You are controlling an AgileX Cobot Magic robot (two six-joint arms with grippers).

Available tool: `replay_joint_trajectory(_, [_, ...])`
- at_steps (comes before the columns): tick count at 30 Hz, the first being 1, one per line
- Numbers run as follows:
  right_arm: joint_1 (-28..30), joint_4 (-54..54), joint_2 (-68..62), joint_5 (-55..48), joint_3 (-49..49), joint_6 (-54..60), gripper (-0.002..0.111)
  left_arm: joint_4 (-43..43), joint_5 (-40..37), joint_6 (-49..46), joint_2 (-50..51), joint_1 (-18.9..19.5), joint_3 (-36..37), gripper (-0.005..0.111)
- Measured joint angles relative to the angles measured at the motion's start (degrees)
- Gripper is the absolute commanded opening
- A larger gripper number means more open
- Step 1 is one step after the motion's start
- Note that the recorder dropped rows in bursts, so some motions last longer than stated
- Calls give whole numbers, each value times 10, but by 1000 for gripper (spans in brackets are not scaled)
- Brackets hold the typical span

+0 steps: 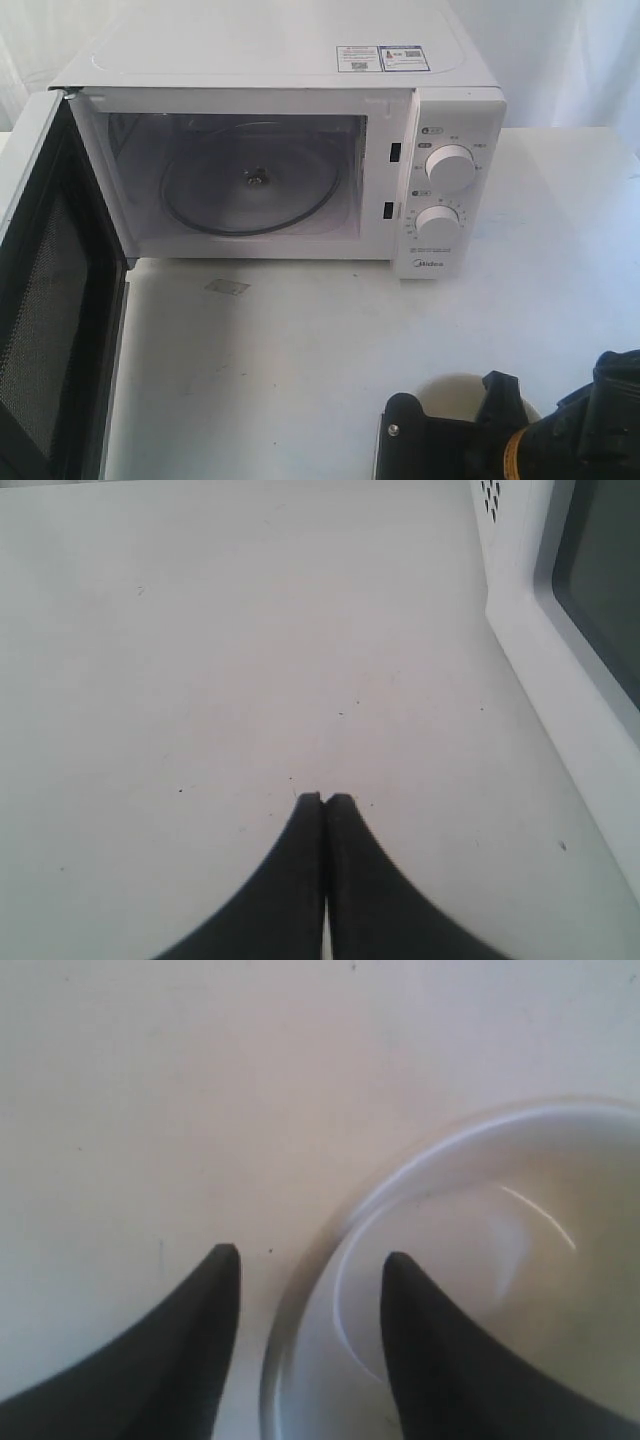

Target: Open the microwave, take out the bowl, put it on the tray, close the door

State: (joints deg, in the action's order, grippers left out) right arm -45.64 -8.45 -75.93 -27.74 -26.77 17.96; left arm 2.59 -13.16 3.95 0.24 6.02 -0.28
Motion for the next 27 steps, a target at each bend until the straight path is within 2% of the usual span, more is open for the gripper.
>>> replay_joint_trajectory(13, [0, -2, 30, 17, -1, 0, 51, 0, 0, 0, 0, 0, 0, 0])
replay_joint_trajectory(22, [0, -11, 145, 15, -10, 0, 51, 0, 0, 0, 0, 0, 0, 0])
replay_joint_trajectory(27, [0, -34, 250, -14, -52, -16, 50, 0, 0, 0, 0, 0, 0, 0])
